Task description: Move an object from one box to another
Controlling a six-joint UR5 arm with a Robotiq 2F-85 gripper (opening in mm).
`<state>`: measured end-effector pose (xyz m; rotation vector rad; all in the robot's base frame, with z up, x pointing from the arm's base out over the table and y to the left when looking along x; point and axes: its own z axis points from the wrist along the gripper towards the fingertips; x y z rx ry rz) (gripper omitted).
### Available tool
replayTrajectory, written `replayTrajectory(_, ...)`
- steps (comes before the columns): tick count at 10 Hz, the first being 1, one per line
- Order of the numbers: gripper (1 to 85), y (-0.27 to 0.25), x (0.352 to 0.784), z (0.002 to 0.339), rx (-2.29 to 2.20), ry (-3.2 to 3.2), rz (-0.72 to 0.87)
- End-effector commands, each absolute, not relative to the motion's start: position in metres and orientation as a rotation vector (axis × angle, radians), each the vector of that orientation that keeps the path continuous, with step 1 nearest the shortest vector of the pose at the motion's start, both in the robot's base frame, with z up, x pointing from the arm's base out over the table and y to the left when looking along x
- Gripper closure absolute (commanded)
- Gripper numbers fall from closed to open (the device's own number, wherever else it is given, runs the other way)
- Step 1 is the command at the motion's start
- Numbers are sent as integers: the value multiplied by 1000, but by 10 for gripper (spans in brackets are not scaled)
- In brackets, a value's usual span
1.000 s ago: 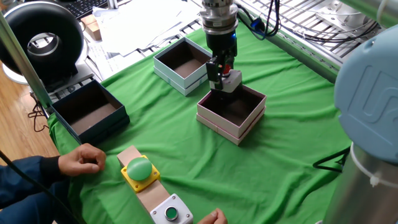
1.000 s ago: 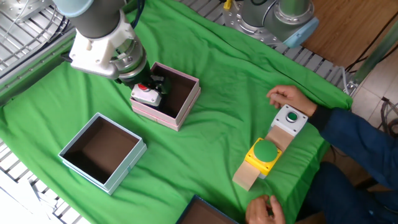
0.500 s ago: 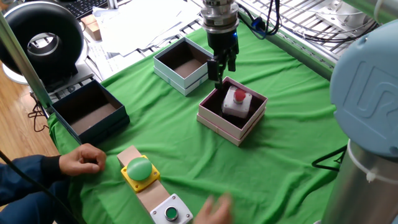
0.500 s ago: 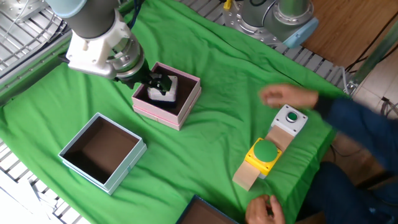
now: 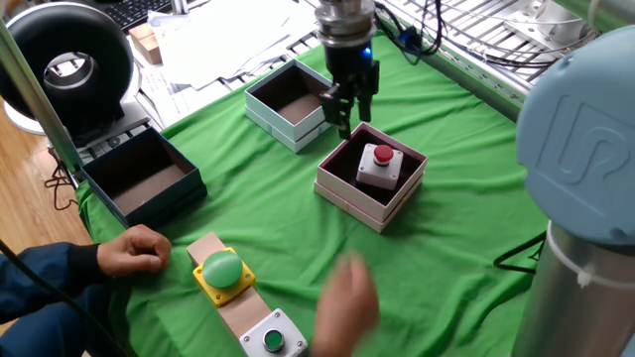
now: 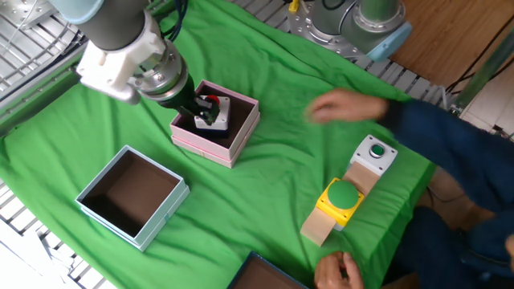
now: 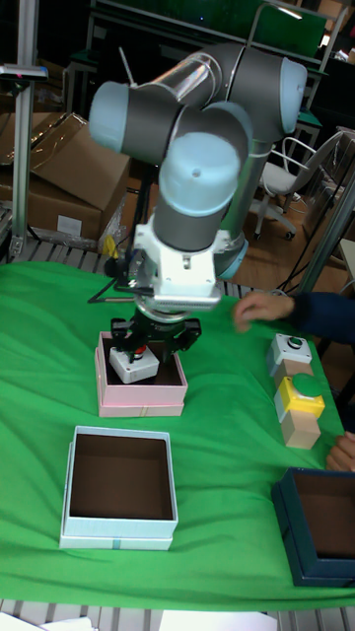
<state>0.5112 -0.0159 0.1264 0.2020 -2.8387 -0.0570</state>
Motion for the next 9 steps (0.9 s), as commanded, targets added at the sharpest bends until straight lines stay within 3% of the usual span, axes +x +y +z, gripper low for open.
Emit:
replayTrajectory(1,843,10,550,167,3,-2952,0)
replayTrajectory(4,843,35,626,187,-76,-3265,-61)
replayTrajectory(9,843,36,623,184,-1,-3241,-31)
